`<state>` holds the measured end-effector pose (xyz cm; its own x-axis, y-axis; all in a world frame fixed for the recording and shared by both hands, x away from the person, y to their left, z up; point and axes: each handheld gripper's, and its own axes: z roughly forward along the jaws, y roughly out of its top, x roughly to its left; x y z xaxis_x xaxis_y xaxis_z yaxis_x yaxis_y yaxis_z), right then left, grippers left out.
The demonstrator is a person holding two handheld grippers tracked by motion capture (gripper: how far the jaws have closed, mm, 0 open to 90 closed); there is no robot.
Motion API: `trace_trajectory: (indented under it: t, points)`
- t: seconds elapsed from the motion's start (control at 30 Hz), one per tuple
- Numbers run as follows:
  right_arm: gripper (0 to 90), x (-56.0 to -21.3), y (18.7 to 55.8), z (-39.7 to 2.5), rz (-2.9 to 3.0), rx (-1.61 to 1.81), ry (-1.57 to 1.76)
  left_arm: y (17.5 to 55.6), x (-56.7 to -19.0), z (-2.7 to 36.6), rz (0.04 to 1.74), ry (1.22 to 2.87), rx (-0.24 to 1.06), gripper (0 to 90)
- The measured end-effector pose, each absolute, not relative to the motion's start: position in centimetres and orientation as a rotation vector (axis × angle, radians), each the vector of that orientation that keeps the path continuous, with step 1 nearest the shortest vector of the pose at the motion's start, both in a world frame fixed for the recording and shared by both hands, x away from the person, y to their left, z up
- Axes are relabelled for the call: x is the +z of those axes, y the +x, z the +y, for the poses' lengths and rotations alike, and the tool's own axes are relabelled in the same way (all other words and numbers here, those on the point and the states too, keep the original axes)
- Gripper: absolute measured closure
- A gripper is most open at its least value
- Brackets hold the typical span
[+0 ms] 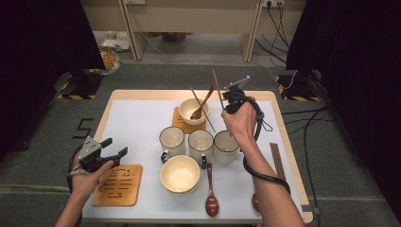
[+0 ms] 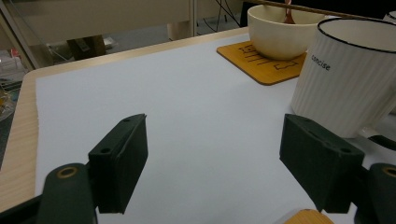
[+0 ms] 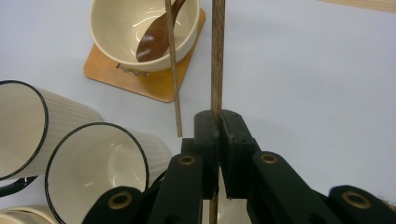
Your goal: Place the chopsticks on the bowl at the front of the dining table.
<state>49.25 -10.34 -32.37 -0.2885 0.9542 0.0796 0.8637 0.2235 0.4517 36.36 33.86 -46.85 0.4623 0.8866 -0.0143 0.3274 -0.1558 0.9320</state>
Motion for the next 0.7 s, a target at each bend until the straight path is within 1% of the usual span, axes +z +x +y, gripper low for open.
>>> trace_trajectory:
  t: [0.7]
  points:
    - [85.8,-32.54,50.02,-10.03,2.282,0.621,1.736,36.34,-46.8,33.86,1.049,1.71,0.701,23.1]
